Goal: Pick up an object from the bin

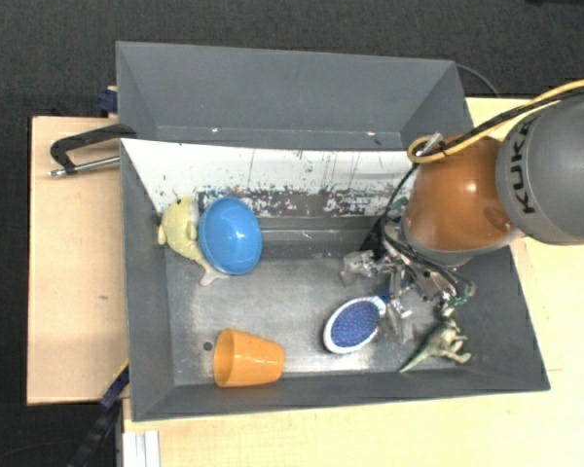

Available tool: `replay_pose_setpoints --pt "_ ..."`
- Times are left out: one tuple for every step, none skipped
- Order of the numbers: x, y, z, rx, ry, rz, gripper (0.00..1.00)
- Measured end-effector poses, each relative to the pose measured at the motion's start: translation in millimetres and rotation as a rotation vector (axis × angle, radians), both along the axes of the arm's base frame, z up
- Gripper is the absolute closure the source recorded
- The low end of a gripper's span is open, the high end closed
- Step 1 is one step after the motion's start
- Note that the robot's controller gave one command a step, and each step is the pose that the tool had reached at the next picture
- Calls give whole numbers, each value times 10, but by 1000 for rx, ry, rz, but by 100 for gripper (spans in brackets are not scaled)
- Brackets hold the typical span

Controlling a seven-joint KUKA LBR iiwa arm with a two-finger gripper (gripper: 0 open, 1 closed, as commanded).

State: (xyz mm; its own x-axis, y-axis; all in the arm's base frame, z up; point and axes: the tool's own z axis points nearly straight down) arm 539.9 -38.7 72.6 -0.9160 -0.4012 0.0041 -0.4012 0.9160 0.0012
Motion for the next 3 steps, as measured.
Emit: replay_pose_setpoints --pt "-384 423 -22 4 -2 303 0" --pt "-374 406 -19 2 -5 301 100" --pt "-121 224 1409 -1 -18 384 100"
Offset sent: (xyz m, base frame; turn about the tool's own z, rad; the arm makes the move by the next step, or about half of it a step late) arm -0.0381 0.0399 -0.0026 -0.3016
